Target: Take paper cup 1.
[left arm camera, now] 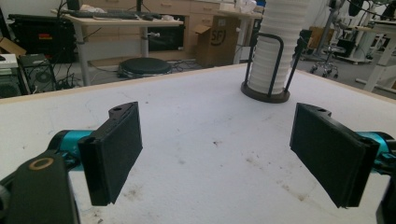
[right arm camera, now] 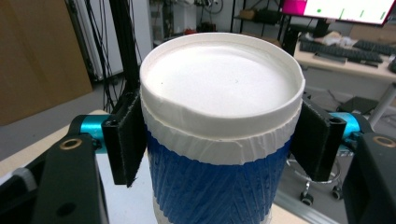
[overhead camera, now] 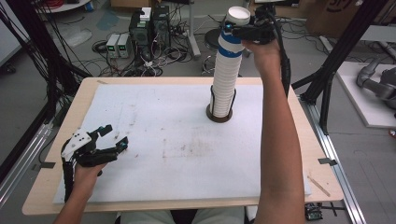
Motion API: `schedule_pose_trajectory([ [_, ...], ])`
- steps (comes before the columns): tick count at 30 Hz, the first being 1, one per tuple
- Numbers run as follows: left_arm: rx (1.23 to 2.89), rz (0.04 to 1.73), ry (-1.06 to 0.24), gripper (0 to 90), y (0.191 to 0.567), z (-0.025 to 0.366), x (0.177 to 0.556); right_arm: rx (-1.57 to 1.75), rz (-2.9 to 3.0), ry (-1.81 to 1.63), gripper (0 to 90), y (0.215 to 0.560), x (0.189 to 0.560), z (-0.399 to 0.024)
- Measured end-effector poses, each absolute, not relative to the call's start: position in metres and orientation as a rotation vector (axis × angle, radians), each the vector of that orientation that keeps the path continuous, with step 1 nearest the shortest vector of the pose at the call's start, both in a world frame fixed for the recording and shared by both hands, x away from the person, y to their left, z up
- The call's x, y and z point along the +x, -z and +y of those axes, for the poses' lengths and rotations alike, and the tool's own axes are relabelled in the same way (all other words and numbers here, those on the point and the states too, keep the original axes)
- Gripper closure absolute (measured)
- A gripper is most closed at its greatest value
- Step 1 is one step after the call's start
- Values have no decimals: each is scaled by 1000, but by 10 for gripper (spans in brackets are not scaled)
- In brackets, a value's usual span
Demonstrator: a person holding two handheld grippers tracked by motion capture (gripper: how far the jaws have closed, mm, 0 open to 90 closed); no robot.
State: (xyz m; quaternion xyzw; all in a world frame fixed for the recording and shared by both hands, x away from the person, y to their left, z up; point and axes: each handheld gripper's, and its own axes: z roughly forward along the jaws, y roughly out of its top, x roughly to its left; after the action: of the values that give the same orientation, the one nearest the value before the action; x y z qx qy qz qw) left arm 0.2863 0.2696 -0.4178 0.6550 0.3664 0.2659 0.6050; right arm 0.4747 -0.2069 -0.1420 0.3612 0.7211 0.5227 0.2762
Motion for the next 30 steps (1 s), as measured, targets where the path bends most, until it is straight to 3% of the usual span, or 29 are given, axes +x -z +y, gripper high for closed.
schedule_pose_trajectory([
  [18, 1521, 837, -604, 167, 417, 267, 286, 892, 1836, -1467, 291, 111, 439, -225],
  [30, 1518, 832, -602, 167, 417, 266, 285, 853, 1859, -1465, 292, 123, 405, -247],
])
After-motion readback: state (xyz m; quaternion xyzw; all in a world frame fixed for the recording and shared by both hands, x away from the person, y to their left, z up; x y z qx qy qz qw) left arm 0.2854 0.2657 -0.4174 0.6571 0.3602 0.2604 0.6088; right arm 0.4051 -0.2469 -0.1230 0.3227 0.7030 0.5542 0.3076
